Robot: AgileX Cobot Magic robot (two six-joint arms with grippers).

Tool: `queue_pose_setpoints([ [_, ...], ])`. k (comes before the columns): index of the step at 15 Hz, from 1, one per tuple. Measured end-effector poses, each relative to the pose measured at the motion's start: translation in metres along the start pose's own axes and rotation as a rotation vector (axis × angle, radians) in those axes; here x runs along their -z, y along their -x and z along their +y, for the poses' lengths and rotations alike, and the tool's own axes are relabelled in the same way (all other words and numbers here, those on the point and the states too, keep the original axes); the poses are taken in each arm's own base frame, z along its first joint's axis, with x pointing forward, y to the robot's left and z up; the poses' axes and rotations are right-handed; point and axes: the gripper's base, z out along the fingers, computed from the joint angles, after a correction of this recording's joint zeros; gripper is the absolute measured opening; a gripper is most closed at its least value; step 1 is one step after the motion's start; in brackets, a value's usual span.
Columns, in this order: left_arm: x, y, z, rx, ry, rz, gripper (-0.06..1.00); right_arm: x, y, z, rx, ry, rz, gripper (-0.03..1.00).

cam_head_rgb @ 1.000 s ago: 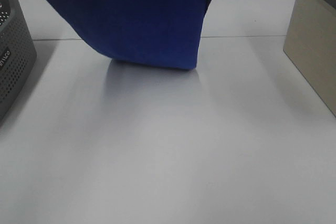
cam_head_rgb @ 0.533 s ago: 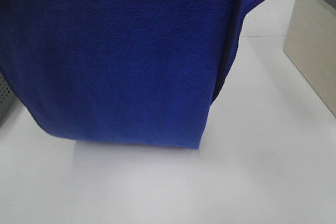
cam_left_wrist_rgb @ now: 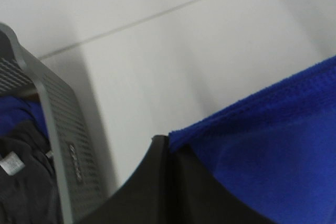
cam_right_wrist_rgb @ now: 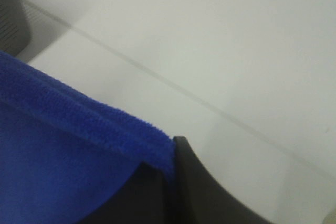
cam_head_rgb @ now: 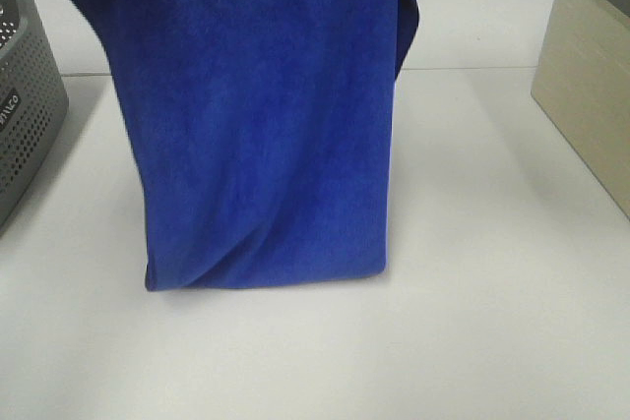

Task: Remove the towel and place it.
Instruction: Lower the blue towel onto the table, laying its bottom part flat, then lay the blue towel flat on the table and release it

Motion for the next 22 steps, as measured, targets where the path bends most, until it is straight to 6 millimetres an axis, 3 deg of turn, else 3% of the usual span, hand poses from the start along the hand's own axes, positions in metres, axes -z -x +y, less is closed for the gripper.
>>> queue_pose_setpoints([
  [4, -0.046, 0.079, 0.017, -0.140, 0.168, -0.179, 0.00, -0.048, 0.065, -0.028, 0.120, -0.179, -0.258, 0.00],
  [5, -0.043, 0.088, 0.019, -0.149, 0.184, -0.224, 0.00, -0.051, 0.073, -0.035, 0.112, -0.196, -0.291, 0.00],
  [6, -0.050, 0.113, 0.022, -0.156, 0.201, -0.394, 0.00, -0.064, 0.093, -0.064, 0.033, -0.223, -0.413, 0.00],
  [8, -0.049, 0.127, 0.029, -0.135, 0.199, -0.563, 0.00, -0.067, 0.106, -0.081, -0.041, -0.202, -0.536, 0.00],
  [12, -0.040, 0.140, 0.036, -0.199, 0.264, -0.748, 0.00, -0.074, 0.109, -0.089, -0.027, -0.184, -0.598, 0.00],
  [16, -0.075, 0.130, 0.033, -0.234, 0.246, -0.616, 0.00, -0.099, 0.090, -0.093, -0.025, -0.160, -0.428, 0.00],
  [22, -0.081, 0.125, 0.032, -0.266, 0.240, -0.548, 0.00, -0.098, 0.086, -0.093, 0.041, -0.161, -0.366, 0.00],
])
